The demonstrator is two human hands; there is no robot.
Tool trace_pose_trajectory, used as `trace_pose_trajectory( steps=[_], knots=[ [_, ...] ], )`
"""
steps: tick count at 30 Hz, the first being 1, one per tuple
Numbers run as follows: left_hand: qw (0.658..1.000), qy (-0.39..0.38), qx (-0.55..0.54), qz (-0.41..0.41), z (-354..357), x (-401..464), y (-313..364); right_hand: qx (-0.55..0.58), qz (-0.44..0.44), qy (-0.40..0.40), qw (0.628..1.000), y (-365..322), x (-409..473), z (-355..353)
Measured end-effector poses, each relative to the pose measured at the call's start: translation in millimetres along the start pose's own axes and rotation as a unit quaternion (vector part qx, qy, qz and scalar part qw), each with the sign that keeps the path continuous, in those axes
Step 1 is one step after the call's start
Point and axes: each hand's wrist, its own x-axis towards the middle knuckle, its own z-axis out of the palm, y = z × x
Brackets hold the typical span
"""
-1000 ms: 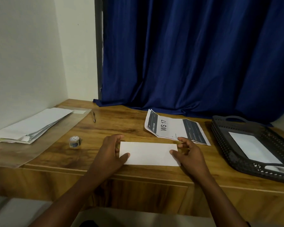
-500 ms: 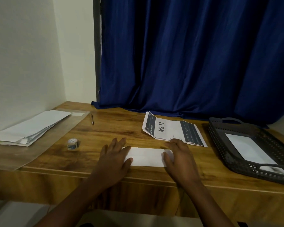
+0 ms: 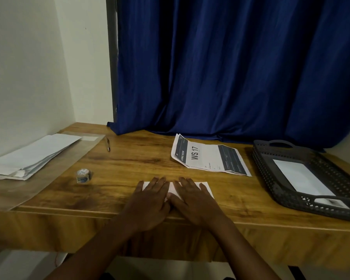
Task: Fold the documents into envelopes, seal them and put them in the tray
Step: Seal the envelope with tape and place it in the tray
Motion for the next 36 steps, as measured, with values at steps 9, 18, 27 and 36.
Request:
trace_pose_trajectory(
  steps=[9,18,27,36],
  knots=[
    [0.999,-0.036,0.001,-0.038,-10.4,-24.8,-27.9,-0.009,0.067,0.009,0.998,39.2,-17.8,-8.9],
    [0.999,0.029,-0.008,0.028,2.7,-59.8,-53.1,-0.093,0.011,0.011,0.996,31.8,-61.1,-1.9],
    [0.905,0.17,-0.387,0.041,-8.5,-78.0,-56.4,-0.026,-0.041,0.146,0.988,23.9,-84.2,-19.3],
    [0.795,0.224,-0.557,-0.086,-53.6,-62.5,-48.6,0.334,-0.054,-0.074,0.938,-15.8,-58.2,-91.0]
  ],
)
